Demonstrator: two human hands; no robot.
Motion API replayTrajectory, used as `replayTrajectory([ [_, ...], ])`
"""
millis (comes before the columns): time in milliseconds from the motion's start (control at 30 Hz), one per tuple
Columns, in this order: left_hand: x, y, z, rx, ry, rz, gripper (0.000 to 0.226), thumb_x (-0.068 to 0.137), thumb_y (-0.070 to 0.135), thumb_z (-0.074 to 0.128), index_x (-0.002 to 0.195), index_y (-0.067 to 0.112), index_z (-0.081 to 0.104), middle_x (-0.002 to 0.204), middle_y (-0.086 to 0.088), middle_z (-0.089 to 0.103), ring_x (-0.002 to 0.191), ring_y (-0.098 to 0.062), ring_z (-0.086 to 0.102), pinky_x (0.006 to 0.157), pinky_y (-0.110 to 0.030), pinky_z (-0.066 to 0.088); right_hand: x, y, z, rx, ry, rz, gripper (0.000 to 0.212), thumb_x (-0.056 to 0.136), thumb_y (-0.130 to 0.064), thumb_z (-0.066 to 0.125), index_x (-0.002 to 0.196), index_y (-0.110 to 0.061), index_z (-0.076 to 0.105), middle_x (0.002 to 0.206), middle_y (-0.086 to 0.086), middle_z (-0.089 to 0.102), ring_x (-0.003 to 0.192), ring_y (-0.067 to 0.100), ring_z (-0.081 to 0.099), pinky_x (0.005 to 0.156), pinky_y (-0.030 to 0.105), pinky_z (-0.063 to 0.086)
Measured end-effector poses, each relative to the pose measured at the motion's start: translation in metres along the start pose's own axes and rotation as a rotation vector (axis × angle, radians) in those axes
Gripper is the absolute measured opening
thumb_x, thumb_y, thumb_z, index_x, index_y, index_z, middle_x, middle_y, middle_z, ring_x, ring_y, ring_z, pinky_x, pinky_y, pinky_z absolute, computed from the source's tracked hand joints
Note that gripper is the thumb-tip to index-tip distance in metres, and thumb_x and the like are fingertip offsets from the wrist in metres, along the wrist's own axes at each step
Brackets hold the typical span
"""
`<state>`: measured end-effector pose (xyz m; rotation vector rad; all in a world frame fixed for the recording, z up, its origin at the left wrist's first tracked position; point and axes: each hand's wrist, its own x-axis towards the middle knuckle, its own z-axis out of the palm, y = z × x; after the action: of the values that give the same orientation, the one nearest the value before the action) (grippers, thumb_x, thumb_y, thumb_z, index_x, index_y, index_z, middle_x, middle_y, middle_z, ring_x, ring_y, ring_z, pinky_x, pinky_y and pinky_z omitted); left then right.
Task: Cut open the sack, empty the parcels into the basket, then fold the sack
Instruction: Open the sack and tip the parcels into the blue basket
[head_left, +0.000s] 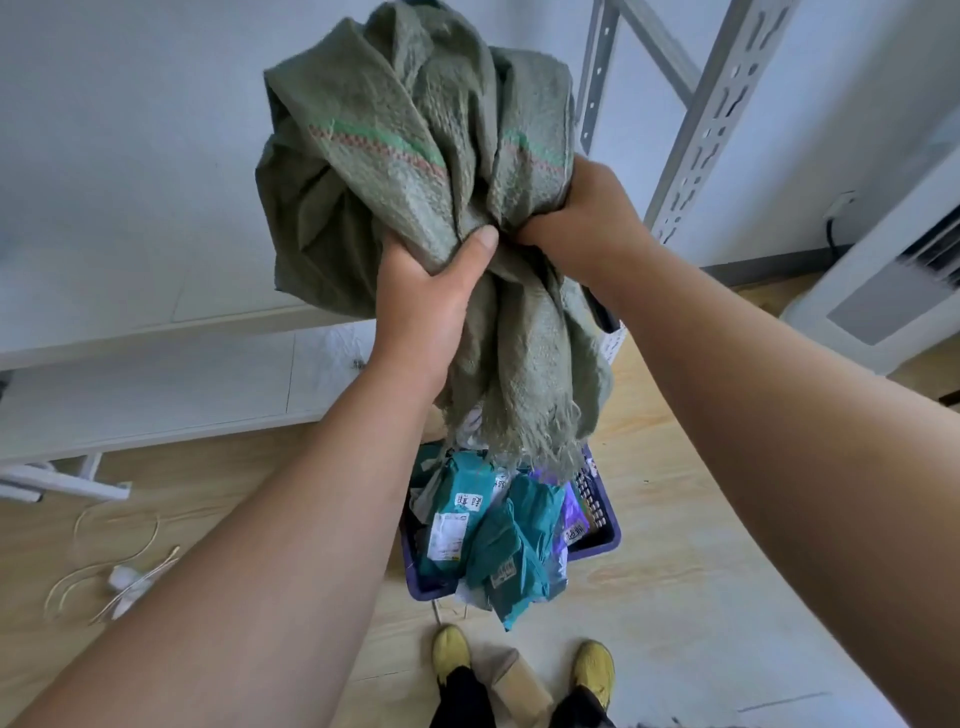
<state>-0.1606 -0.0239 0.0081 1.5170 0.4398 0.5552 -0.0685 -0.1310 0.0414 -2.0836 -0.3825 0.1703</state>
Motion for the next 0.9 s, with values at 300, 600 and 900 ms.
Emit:
replayTrajectory([
  [300,-0.016,-0.024,-0.014,0.128,-0.029,-0.056,0.093,0.067,0.031,0.084,0.143,0.021,0.033,0.134,0.006,0.055,0.119,-0.005,0.054,0.099,-0.024,0.044,-0.006,-0.031,-0.018,0.026,-0.086,-0.074,0.038,0.075,-0.004,0.071,0.112,-0.01,0.065,0.101,0.001,0.068,0.086,0.011,0.061,0.069,0.014,0.046],
  [600,0.001,0.011,0.002,-0.057,0.186,-0.139,0.049,0.076,0.017,0.079,0.121,0.013,0.061,0.112,0.005,0.067,0.103,-0.013,0.062,0.092,-0.03,0.048,-0.015,-0.051,-0.019,0.227,-0.191,-0.189,0.037,0.078,0.0,0.068,0.109,-0.017,0.057,0.086,-0.009,0.066,0.076,0.003,0.063,0.067,0.012,0.05],
  [900,-0.006,0.076,0.013,-0.015,0.299,0.007,0.024,0.077,0.018,0.075,0.091,0.031,0.061,0.09,0.012,0.067,0.085,-0.007,0.065,0.079,-0.03,0.055,-0.021,-0.063,-0.031,0.133,0.059,-0.357,0.053,0.074,-0.038,0.073,0.116,-0.013,0.055,0.112,0.001,0.05,0.103,0.015,0.052,0.083,0.017,0.039],
])
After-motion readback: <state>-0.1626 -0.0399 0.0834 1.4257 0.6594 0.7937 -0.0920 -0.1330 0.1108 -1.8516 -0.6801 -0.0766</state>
